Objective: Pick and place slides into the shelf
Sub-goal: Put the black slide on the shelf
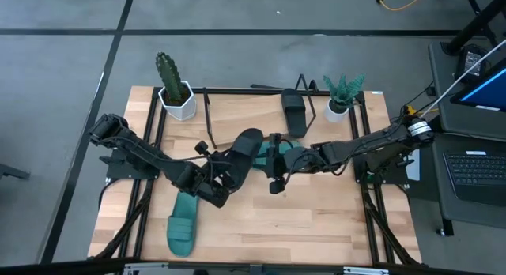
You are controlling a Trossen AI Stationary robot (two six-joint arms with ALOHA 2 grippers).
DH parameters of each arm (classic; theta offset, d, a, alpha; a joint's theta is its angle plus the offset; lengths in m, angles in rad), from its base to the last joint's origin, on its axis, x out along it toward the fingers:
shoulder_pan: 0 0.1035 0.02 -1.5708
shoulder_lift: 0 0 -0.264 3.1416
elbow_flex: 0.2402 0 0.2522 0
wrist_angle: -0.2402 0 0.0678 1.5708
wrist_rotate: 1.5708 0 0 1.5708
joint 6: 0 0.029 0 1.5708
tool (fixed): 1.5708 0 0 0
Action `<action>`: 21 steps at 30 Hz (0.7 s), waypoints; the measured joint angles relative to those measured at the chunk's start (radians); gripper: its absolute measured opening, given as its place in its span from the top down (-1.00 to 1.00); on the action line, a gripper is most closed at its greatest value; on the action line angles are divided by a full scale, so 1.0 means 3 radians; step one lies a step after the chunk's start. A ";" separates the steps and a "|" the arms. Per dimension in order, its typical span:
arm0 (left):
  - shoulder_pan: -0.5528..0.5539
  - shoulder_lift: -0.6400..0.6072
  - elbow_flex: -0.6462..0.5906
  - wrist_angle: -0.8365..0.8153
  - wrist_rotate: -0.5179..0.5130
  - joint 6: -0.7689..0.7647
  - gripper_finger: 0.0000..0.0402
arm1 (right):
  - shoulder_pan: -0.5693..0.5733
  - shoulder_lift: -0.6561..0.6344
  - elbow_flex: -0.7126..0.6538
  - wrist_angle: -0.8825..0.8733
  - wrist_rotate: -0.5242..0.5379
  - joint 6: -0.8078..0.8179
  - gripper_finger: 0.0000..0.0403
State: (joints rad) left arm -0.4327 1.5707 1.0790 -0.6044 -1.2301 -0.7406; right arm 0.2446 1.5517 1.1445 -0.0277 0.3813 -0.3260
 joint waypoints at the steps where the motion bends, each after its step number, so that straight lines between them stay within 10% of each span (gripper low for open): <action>1: 0.0011 0.0000 0.0000 0.0028 0.0000 0.0039 1.00 | -0.0001 0.0033 -0.0002 0.0015 0.0071 -0.0021 0.42; 21: 0.0078 0.0000 0.0000 0.0102 0.0001 0.0062 1.00 | -0.0020 0.0713 0.0878 -0.0616 0.0915 -0.0240 0.42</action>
State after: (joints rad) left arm -0.4093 1.5707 1.0790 -0.5738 -1.2297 -0.7219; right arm 0.2386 1.7657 1.4080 -0.2126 0.6558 -0.3982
